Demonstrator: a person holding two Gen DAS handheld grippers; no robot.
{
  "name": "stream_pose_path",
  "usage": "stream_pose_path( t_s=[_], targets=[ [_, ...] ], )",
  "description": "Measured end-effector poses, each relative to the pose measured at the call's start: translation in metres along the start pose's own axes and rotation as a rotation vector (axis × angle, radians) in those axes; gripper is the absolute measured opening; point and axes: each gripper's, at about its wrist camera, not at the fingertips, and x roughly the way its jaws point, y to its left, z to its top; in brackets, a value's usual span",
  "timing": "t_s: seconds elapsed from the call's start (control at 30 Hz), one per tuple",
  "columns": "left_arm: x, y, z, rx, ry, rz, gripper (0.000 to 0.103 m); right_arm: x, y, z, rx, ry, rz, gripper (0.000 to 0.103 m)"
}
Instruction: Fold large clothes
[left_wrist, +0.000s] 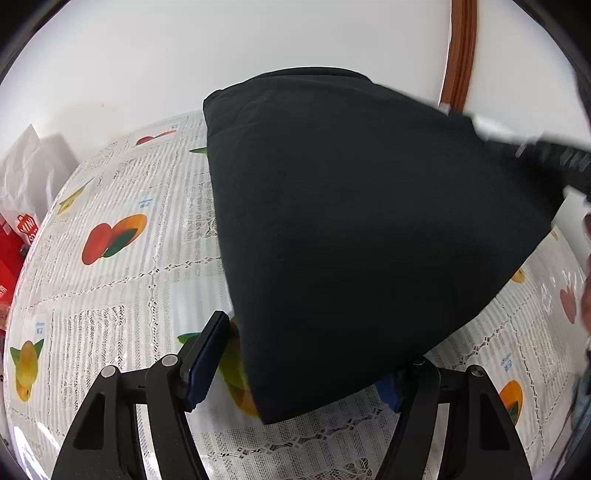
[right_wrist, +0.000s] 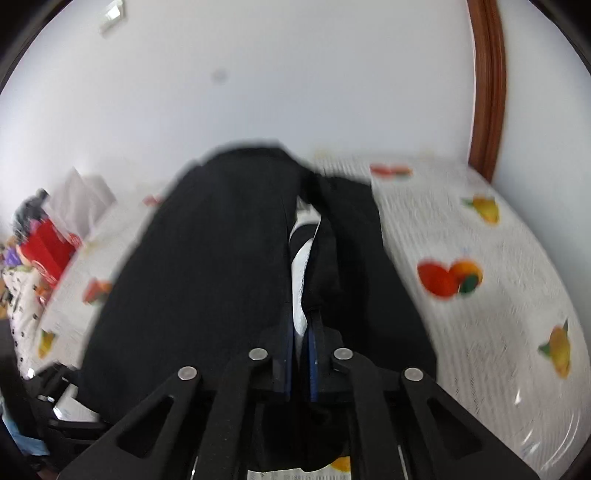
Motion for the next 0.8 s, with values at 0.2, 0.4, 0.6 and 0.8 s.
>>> stream_pose_path(
  t_s=[0.2,0.4,0.6,0.8],
  targets=[
    [-0.006,-0.002,-0.004,-0.001,-0.004,-0.001,0.069,-0.043,-0.057,-0.011,0.207,-0.19,0.105,0.005],
    [-0.009,-0.004,-0.007,-0.007,-0.006,-0.003,0.069,-0.014,-0.067,-0.036,0.18,-0.037,-0.02,0.012],
    [-0.012,0.007,-0.006,0.001,0.01,-0.03,0.068,-0.03,-0.059,-0.051,0.053,-0.01,-0.146,0.024],
    [-0.032,0.015,-0.021,0.021,-0.01,-0.073,0.067,-0.062,-0.073,-0.074,0.002,0.013,-0.208,0.032]
  ],
)
